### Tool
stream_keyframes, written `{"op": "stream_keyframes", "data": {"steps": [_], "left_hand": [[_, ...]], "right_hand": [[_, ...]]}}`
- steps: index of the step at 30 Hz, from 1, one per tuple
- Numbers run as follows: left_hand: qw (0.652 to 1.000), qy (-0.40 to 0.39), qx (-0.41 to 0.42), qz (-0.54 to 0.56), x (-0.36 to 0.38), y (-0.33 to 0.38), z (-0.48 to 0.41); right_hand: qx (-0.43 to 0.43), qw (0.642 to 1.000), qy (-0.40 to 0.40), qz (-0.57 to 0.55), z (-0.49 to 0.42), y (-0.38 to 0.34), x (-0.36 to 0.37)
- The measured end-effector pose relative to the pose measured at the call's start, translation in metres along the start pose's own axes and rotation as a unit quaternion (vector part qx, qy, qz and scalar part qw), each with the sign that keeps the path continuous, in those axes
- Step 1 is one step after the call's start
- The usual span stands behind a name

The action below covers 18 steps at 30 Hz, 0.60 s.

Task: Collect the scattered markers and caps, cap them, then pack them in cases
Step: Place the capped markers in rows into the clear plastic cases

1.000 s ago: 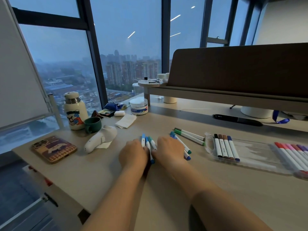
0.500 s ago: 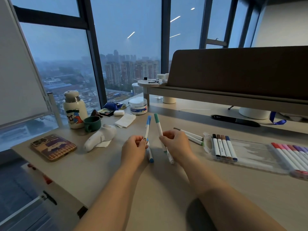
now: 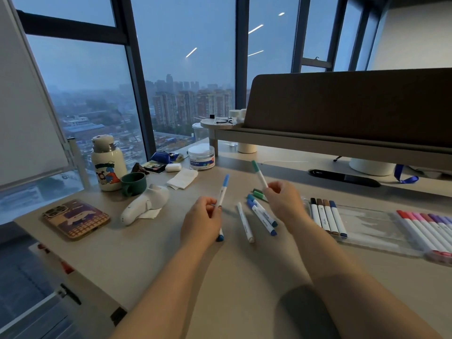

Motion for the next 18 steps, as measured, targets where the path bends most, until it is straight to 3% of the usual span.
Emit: {"op": "stream_keyframes", "data": {"steps": [4,7,9,14,18], "left_hand": [[0.992,0.009,0.007,-0.122,0.008,0.014,0.001],[0.987,-0.005,0.016,-0.157,0.017,0.019,0.000],[0.986,-0.010,0.024,-0.164,0.019,0.020,0.000],[0.983,-0.037,0.025,-0.178,0.028,0.021,0.000],[0.982,-0.065,0.037,-0.173,0.037,0.026,0.000]], "right_hand": [[-0.032,0.985,0.015,0.171,-0.006,0.004,-0.029],[-0.075,0.918,0.038,0.387,-0.009,-0.001,-0.041],[-0.088,0.881,0.026,0.465,-0.012,0.002,-0.039],[-0.084,0.863,-0.009,0.498,-0.017,0.013,-0.026],[-0.054,0.889,-0.028,0.454,-0.016,0.016,-0.018]]}}
Point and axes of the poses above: each hand's wrist, its own z-axis away from the middle knuckle, its own x-axis out of the palm, y = z × x, the point moved 10 cm from there along -z, towards the middle knuckle, and after that the axes turned 10 degrees about -z, right-handed, at the moved point
